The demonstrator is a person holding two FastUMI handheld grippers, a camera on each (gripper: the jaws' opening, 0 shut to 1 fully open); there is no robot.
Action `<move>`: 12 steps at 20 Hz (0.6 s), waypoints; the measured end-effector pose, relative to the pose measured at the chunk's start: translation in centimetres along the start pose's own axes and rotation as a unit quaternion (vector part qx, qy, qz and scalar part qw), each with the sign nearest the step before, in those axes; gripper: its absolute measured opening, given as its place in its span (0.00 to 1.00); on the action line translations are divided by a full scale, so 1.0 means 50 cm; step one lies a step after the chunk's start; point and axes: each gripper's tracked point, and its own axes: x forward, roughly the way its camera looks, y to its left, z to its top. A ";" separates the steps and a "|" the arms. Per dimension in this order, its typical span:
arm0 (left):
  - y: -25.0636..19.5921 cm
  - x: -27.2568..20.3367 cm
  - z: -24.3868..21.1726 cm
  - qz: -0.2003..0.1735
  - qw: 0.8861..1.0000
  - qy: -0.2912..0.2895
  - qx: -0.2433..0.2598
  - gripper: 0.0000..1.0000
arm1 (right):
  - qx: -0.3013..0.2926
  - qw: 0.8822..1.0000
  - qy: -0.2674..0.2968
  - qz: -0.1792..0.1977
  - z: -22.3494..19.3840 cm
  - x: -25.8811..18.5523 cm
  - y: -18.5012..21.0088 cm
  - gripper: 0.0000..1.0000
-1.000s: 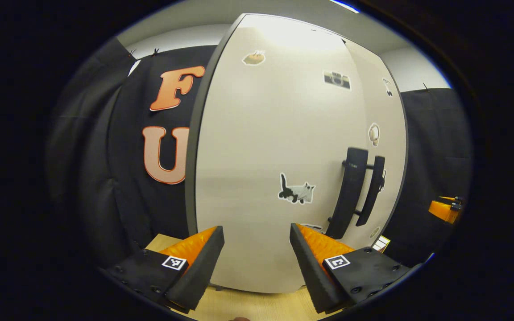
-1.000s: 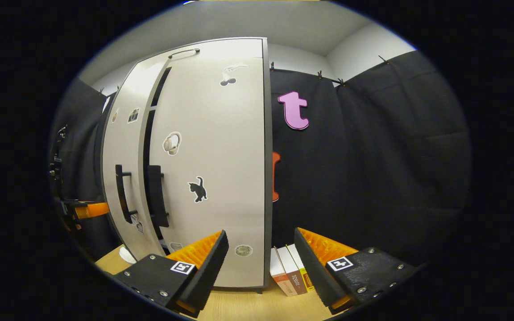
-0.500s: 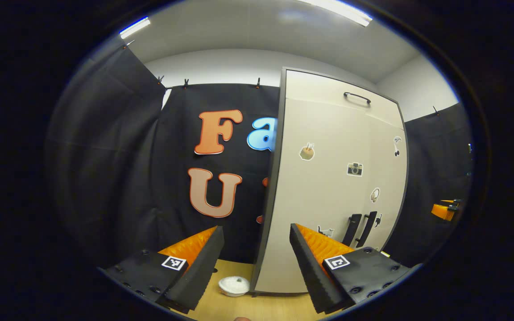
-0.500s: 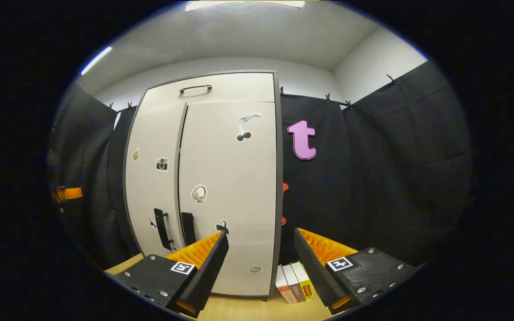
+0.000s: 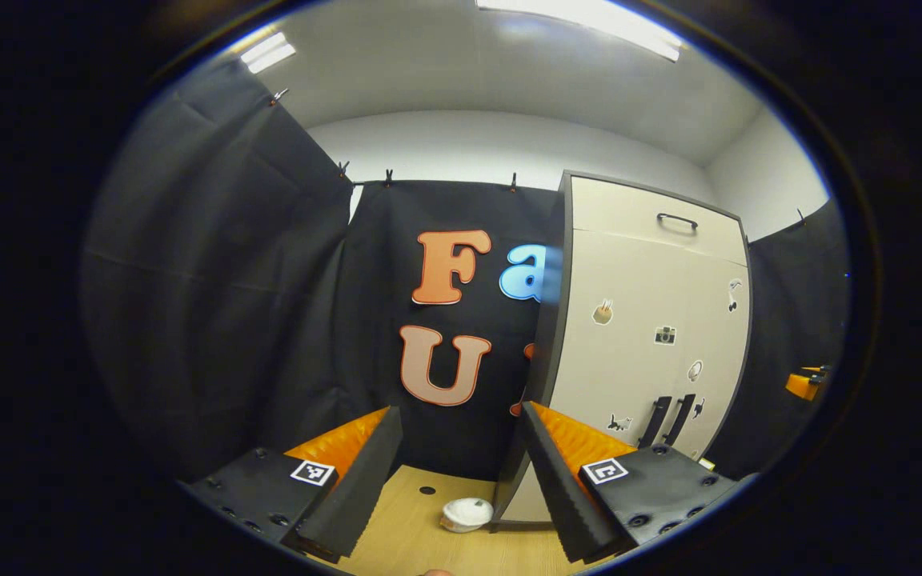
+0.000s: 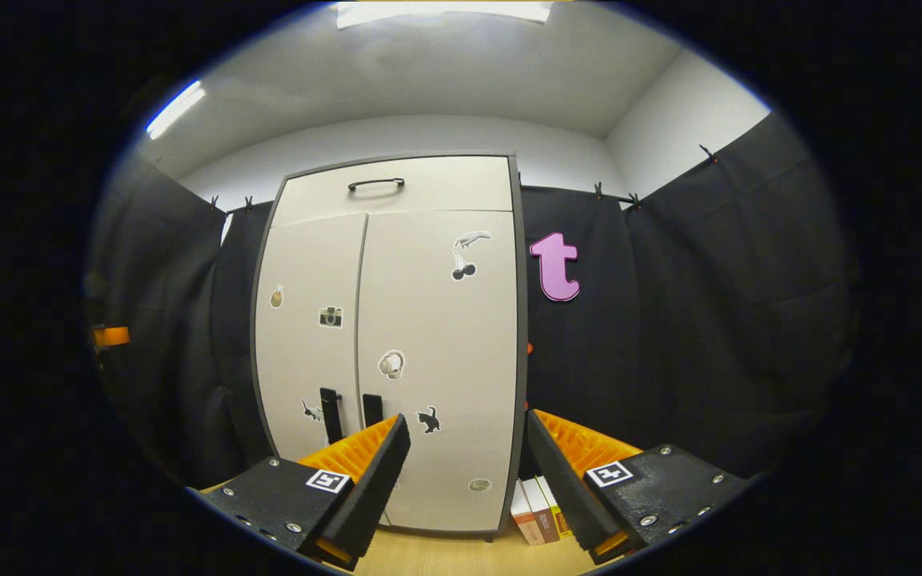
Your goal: Grab one shoe with the right hand and put it into the shoe cabinet, grab the other shoe with the left hand and put it into the shoe cabinet; then close the right door with the right hand and the left door with the left hand.
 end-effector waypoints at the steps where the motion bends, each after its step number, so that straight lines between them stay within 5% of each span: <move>1: 0.005 -0.006 0.003 0.001 1.000 0.000 -0.001 0.99 | 0.001 1.000 0.000 0.002 0.004 -0.007 0.003 0.92; 12: 0.008 -0.015 0.032 -0.002 1.000 -0.015 -0.014 0.99 | -0.002 1.000 0.003 -0.001 0.014 -0.056 -0.011 0.92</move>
